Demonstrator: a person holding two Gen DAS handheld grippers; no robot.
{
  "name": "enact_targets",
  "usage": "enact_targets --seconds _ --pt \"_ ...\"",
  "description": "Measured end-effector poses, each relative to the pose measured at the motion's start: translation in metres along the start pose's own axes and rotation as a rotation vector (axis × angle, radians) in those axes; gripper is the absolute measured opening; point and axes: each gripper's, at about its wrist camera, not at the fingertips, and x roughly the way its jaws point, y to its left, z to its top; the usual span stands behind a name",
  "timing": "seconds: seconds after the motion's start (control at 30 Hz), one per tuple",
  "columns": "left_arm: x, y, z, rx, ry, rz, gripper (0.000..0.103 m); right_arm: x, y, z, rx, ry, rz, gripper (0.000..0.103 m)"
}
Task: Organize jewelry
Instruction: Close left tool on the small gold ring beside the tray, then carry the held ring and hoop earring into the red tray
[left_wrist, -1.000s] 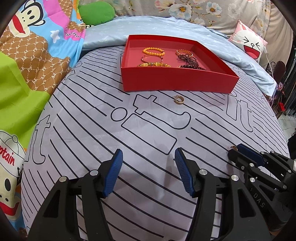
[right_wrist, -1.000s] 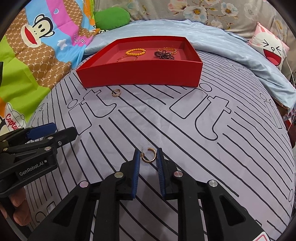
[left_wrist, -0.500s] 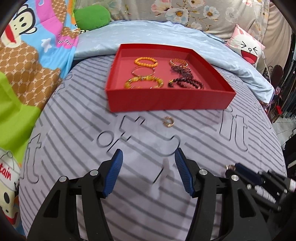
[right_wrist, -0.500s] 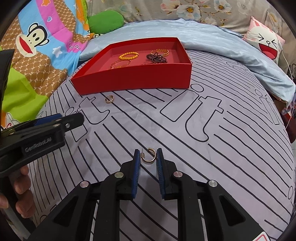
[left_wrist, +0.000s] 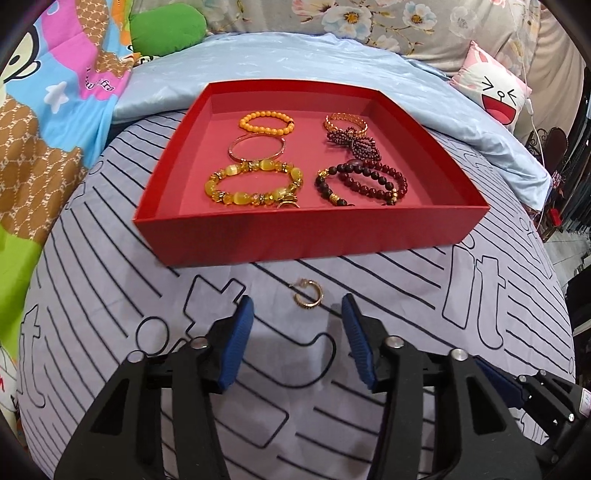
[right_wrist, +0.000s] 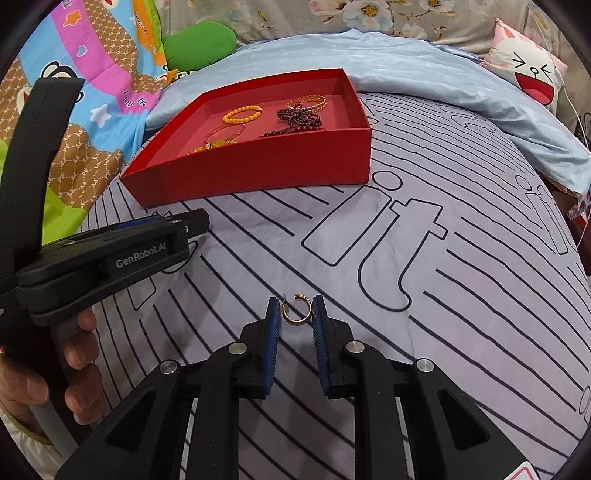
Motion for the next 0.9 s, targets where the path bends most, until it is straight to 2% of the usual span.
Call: enact_targets --seconds 0.13,0.23,0.3,0.57,0.9 --pt "0.004 -0.002 0.001 0.016 -0.008 0.014 0.034 0.004 0.0 0.006 0.0 -0.002 0.002 0.017" --pt "0.005 -0.002 0.002 0.019 -0.009 0.015 0.025 0.006 0.0 0.009 0.0 -0.003 0.005 0.017" --pt "0.005 -0.001 0.002 0.021 -0.011 0.016 0.016 0.006 0.0 0.01 -0.001 -0.003 0.006 0.017" --pt "-0.002 -0.001 -0.004 0.028 -0.005 0.006 0.016 0.0 0.002 0.01 -0.001 -0.015 0.006 0.017" --pt "-0.03 -0.003 -0.016 0.038 -0.012 -0.001 0.016 -0.02 0.017 0.011 -0.026 -0.056 0.012 0.017"
